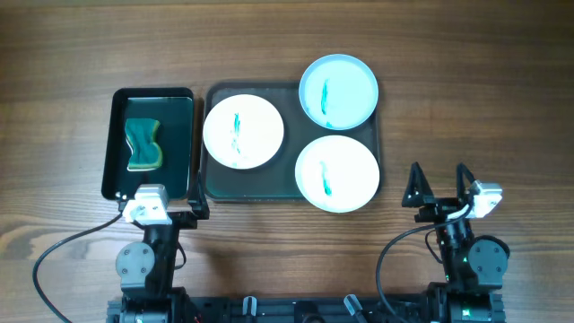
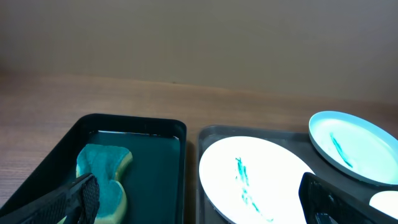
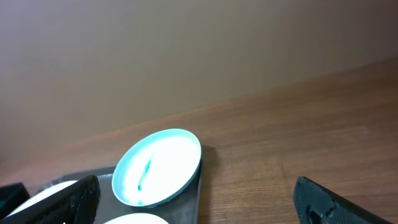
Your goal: Clean dirty plates on tray and stack at the side
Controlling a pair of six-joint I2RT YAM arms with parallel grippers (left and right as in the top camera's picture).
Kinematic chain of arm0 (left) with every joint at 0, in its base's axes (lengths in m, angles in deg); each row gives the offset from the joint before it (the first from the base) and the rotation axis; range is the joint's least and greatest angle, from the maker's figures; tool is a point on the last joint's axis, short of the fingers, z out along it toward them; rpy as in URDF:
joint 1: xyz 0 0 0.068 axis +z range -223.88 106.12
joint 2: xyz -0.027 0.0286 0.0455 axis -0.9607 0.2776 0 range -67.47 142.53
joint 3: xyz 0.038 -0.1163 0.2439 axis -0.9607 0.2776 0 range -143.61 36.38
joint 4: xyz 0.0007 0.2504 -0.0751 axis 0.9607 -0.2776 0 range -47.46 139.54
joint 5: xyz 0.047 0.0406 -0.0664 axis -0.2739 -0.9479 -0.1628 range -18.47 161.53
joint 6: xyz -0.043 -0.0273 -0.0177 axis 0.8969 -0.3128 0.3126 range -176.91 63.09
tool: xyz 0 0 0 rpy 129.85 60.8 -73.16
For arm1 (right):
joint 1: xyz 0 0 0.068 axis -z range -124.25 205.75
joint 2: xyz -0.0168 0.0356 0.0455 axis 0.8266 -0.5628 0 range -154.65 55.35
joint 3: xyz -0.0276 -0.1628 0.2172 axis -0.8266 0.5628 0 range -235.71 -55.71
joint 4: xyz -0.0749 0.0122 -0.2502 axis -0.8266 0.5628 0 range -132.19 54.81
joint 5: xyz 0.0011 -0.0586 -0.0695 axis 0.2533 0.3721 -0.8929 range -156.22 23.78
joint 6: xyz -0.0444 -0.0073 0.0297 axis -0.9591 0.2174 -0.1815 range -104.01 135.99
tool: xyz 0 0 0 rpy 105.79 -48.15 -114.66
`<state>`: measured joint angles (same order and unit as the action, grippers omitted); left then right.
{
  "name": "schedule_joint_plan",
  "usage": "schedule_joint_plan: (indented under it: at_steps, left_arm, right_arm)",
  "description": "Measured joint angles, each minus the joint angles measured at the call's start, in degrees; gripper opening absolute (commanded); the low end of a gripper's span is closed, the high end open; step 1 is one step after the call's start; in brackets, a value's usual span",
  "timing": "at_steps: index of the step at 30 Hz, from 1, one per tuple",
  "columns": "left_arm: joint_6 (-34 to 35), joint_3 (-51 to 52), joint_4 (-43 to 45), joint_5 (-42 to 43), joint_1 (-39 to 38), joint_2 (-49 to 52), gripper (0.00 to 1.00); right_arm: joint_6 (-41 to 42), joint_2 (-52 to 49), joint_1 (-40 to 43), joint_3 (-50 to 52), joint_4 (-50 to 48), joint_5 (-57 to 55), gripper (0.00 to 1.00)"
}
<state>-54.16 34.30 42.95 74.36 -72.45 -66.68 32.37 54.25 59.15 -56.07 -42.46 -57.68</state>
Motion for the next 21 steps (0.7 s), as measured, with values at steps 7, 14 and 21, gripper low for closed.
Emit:
schedule_joint_plan:
  at_steps: [7, 14, 21]
  left_arm:
    - [0.0, 0.0, -0.04, 0.04, 0.0, 0.0, 1.0]
    - [0.0, 0.0, -0.07, 0.04, 0.0, 0.0, 1.0]
    - [0.0, 0.0, -0.07, 0.04, 0.0, 0.0, 1.0]
  right_arm:
    - [-6.23, -1.03, 0.0, 0.0, 0.31, 2.93, 1.0]
    - [-11.3, -1.4, 0.0, -0.11, 0.31, 3.04, 1.0]
    - [-13.9, -1.86, 0.0, -0.11, 0.31, 3.04, 1.0]
